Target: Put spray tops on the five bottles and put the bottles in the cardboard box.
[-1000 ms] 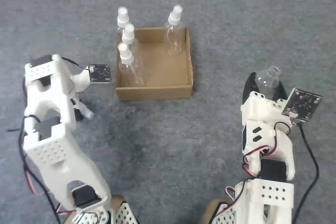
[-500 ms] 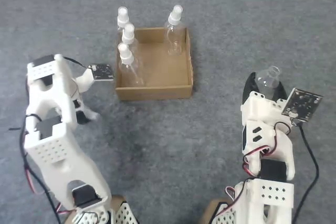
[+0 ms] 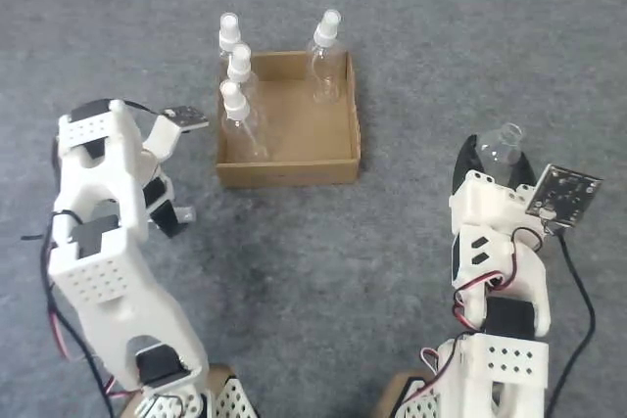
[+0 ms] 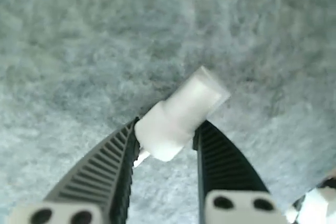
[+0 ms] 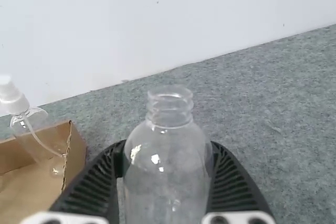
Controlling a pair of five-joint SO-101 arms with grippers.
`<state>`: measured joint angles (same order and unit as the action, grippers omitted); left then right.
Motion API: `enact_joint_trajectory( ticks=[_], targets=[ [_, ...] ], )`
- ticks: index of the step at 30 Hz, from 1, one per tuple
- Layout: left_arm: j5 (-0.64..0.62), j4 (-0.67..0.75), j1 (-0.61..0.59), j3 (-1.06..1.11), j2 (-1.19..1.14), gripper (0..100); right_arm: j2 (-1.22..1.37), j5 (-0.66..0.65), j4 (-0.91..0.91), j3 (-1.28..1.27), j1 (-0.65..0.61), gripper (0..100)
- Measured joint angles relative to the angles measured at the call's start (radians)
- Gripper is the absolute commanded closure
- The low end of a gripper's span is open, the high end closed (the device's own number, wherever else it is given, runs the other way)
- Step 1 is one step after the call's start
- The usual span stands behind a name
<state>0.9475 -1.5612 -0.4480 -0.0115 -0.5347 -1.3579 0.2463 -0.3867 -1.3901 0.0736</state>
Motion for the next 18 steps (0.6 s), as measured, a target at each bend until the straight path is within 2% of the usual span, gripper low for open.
enact_joint_trajectory(
  ticks=[6,13,18],
  targets=[
    [-0.064,0.000,0.000,-0.008,0.000,79,0.000,0.000,0.000,0.000,0.000,95.9],
    [-0.068,-0.106,0.000,-0.100,0.000,79,0.000,0.000,0.000,0.000,0.000,95.9],
    [-0.069,-0.120,0.000,-0.147,0.000,79,0.000,0.000,0.000,0.000,0.000,95.7]
  ],
)
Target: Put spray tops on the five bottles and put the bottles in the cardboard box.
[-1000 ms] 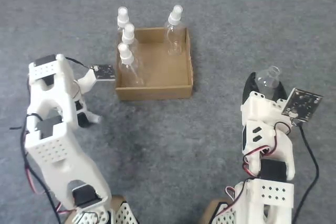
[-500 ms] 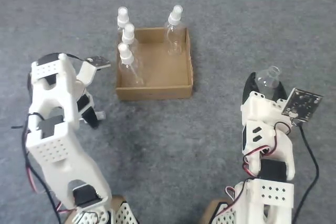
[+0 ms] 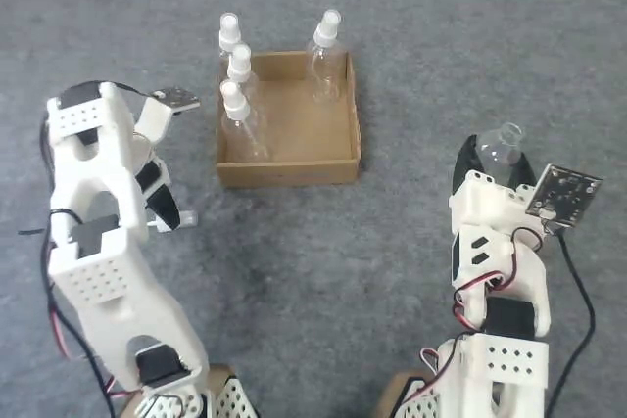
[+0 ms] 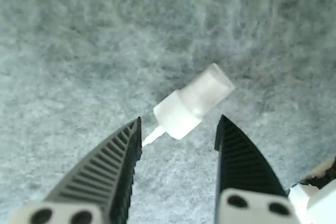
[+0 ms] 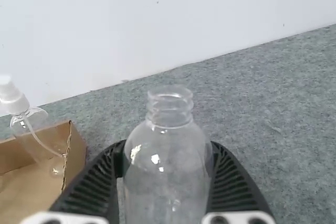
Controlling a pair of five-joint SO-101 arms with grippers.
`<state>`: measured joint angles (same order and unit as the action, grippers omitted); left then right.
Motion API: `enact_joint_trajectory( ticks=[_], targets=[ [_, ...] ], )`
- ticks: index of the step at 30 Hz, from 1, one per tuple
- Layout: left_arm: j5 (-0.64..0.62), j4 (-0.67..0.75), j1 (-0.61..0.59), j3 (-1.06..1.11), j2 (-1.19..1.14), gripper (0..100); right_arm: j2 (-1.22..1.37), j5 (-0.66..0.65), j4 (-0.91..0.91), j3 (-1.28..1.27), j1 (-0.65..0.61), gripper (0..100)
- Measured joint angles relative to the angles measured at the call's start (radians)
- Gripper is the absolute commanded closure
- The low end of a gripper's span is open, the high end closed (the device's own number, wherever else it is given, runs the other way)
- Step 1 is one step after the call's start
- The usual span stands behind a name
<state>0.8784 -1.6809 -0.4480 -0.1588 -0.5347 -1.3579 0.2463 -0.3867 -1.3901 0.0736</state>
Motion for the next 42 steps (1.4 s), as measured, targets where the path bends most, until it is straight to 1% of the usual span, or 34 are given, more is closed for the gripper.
enact_joint_trajectory(
  ticks=[7,10,12,19,21,25,29,35,42],
  targets=[
    [0.005,-0.003,0.044,-0.003,0.000,79,0.000,0.000,0.000,0.000,0.000,95.7],
    [0.071,-0.003,0.060,-0.003,0.000,79,0.000,0.000,0.000,0.000,0.000,95.7],
    [0.092,0.000,0.066,-0.003,0.000,79,0.000,0.000,0.000,0.000,0.000,95.7],
    [0.117,0.100,0.072,0.002,0.000,79,0.000,0.000,0.000,0.000,0.000,95.7],
    [0.144,0.110,0.081,0.029,0.000,80,0.000,0.000,0.000,0.000,0.000,95.7],
    [0.181,0.124,0.106,0.097,-0.002,86,0.000,0.000,0.000,0.000,0.000,95.7],
    [0.181,0.126,0.103,0.115,-0.002,89,0.000,0.000,0.000,0.000,0.000,95.7],
    [0.181,0.126,0.101,0.115,-0.002,89,0.000,0.000,0.000,0.000,0.000,95.7],
    [0.181,0.126,0.064,0.115,-0.002,89,0.000,0.000,0.000,0.000,0.000,95.7]
  ],
)
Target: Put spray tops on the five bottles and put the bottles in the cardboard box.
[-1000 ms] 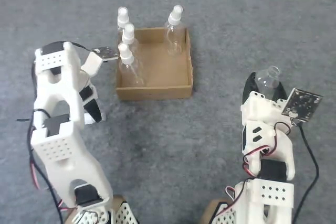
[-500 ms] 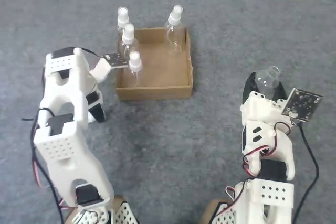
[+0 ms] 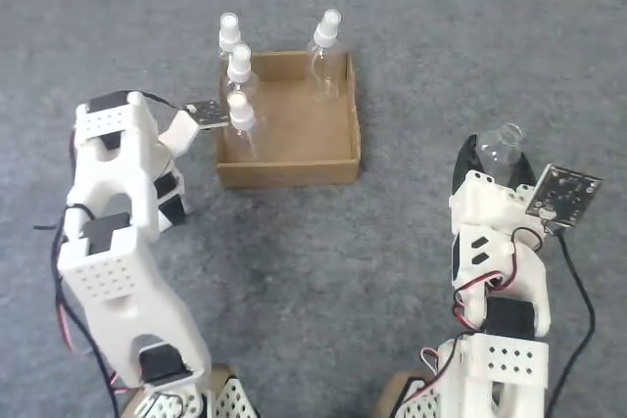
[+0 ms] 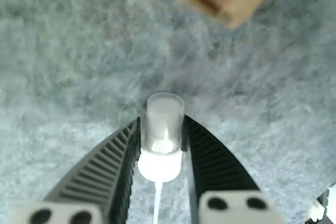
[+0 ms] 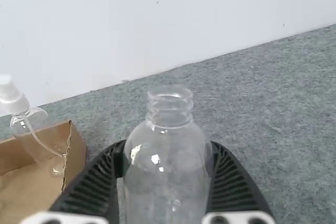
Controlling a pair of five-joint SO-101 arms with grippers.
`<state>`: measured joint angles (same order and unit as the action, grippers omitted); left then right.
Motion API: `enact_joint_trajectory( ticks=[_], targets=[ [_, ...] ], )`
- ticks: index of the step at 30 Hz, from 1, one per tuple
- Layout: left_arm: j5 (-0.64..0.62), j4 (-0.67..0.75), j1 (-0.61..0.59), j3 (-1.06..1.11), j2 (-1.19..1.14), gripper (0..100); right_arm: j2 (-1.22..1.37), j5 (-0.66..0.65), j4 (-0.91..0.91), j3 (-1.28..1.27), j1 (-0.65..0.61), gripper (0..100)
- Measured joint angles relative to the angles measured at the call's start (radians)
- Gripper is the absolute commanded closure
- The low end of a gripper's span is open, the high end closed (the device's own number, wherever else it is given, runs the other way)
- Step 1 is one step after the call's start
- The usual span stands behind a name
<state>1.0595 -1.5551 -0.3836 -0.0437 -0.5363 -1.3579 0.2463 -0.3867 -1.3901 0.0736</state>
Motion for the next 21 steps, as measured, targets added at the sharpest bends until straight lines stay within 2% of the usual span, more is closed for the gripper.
enact_joint_trajectory(
  ticks=[21],
  targets=[
    [0.000,0.000,-0.176,0.000,0.000,89,0.000,0.000,0.000,0.000,0.000,95.7]
  ],
)
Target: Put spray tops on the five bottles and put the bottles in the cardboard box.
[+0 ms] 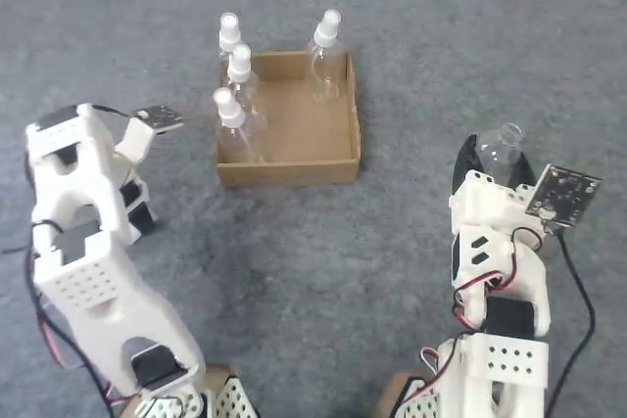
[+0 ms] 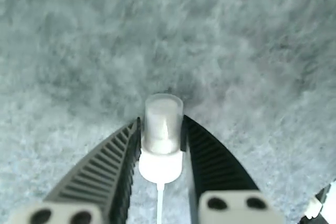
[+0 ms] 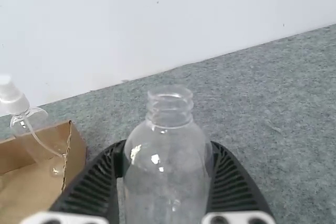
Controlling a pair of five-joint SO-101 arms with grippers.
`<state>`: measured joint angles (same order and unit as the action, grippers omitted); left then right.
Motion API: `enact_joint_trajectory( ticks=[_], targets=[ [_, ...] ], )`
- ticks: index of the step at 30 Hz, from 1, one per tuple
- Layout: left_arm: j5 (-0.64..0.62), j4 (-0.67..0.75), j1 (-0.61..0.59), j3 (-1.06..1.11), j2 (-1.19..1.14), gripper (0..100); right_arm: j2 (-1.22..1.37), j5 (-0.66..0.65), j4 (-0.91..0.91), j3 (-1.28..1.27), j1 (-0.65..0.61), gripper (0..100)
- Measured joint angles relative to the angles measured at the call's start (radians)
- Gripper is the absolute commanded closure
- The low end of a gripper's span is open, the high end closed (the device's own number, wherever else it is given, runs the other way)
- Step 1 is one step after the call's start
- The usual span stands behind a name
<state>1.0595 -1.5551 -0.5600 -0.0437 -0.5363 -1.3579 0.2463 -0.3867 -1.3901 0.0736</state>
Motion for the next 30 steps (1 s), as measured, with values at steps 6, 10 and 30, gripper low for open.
enact_joint_trajectory(
  ticks=[6,10,30],
  targets=[
    [0.000,0.000,0.000,0.014,0.000,97,0.000,0.000,0.000,0.000,0.000,95.8],
    [0.000,-0.002,0.005,0.043,0.005,99,0.000,0.000,0.000,0.000,0.000,95.9],
    [0.000,-0.150,-0.057,0.109,0.387,99,0.000,0.000,0.000,0.000,0.000,96.1]
  ],
)
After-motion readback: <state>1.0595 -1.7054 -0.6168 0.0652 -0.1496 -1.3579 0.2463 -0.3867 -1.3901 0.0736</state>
